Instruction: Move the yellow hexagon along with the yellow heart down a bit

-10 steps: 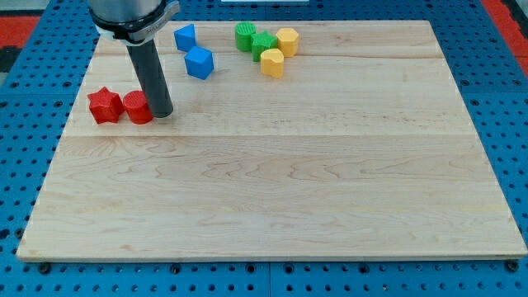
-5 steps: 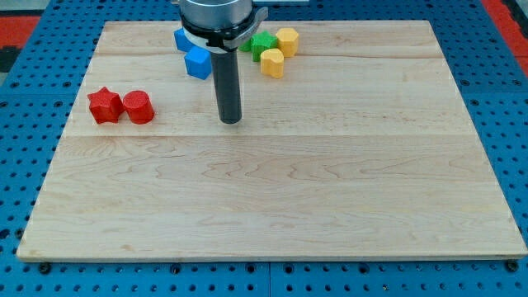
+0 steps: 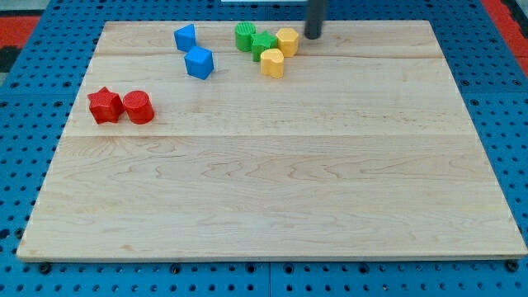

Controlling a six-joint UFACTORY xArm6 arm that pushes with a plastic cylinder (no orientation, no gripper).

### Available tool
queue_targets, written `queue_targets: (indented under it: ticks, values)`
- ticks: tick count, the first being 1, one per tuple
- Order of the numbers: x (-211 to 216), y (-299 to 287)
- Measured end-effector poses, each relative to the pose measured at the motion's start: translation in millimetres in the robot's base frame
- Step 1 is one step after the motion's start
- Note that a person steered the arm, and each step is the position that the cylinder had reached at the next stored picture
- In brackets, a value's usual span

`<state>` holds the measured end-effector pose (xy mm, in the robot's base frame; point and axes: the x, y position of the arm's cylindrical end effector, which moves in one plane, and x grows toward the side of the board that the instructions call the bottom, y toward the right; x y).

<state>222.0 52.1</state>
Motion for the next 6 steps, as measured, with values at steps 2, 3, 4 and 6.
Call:
queue_targets:
  ticks: [2,3,4,6]
  values:
    - [3,-19]
    - [25,-8]
    - [47,-5]
    - [134,6]
